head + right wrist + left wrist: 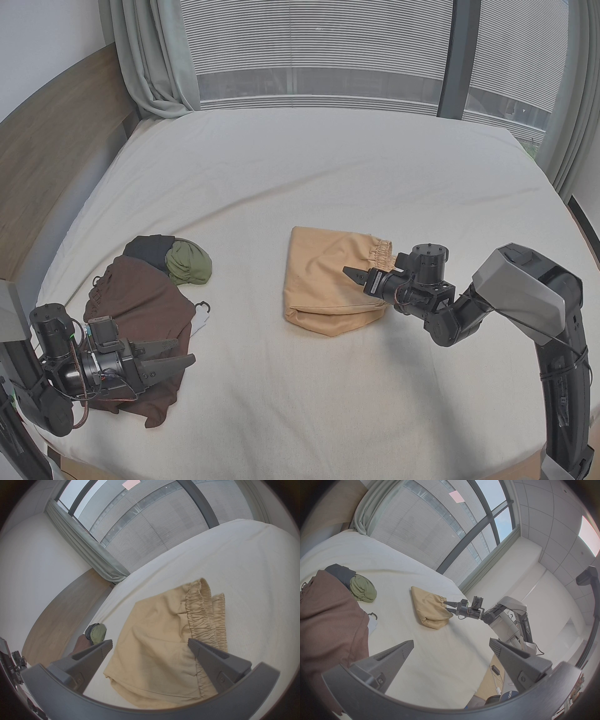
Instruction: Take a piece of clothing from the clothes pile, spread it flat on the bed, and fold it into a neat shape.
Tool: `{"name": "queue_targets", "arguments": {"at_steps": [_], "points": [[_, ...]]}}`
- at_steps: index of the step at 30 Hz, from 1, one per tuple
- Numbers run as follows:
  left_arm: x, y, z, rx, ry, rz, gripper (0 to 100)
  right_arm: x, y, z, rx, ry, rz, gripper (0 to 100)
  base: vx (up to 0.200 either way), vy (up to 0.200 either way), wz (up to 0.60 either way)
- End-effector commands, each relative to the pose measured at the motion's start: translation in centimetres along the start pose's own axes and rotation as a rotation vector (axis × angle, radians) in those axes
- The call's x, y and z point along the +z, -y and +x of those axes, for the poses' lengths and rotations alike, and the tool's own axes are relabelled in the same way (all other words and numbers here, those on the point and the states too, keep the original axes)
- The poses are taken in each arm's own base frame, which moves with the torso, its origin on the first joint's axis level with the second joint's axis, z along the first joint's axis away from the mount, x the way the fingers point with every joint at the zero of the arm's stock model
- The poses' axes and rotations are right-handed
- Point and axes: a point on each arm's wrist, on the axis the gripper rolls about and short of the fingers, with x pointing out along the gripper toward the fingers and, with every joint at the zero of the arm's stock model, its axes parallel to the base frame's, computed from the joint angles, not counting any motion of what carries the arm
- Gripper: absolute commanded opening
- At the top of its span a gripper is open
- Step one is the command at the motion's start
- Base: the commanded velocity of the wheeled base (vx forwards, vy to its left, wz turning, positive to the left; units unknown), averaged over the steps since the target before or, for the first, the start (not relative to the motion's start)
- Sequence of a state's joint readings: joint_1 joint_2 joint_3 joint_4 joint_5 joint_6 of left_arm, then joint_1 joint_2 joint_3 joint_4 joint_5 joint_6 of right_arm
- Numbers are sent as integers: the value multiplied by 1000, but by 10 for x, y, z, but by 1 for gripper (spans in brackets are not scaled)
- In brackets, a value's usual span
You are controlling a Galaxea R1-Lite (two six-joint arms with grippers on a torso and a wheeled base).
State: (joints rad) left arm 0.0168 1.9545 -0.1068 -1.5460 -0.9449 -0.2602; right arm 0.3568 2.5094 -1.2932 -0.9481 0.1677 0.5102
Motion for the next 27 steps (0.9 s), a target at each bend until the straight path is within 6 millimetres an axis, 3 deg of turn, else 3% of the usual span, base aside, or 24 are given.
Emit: {"name": "queue_targets", "arguments": {"at_steps": [1, 7, 8, 12, 16, 17, 18, 19, 20, 22, 23, 25, 26, 27], "points": [[2, -2, 1, 2, 6, 6, 100, -20, 14, 6, -26, -41, 10, 100, 0, 0, 0], [4, -2, 1, -2, 13, 16, 100, -10, 8, 2, -29, -12, 10, 100, 0, 0, 0], [6, -2, 2, -6, 17, 22, 100, 1, 0, -3, -15, 20, 5, 100, 0, 0, 0], [14, 12, -1, -50, 37, 52, 100, 45, -35, -52, 32, 107, -10, 100, 0, 0, 0], [27, 44, -6, -144, 65, 66, 100, 65, -50, -106, 26, 139, -60, 100, 0, 0, 0], [28, 48, -7, -155, 67, 66, 100, 66, -50, -113, 23, 144, -72, 100, 0, 0, 0], [31, 61, -10, -200, 71, 62, 100, 68, -48, -135, 17, 162, -111, 100, 0, 0, 0], [32, 64, -11, -209, 72, 62, 100, 68, -48, -139, 15, 168, -119, 100, 0, 0, 0], [35, 78, -18, -258, 79, 62, 100, 66, -46, -162, 10, 193, -149, 100, 0, 0, 0], [34, 89, -26, -298, 76, 56, 100, 62, -43, -182, 9, 219, -164, 100, 0, 0, 0], [33, 101, -35, -341, 70, 55, 100, 57, -38, -203, 5, 241, -171, 100, 0, 0, 0], [32, 106, -39, -355, 69, 57, 100, 55, -36, -211, -1, 251, -174, 100, 0, 0, 0], [29, 116, -49, -389, 66, 69, 100, 47, -29, -234, -31, 264, -195, 100, 0, 0, 0], [30, 119, -53, -393, 70, 77, 100, 43, -25, -244, -47, 267, -207, 100, 0, 0, 0]]}}
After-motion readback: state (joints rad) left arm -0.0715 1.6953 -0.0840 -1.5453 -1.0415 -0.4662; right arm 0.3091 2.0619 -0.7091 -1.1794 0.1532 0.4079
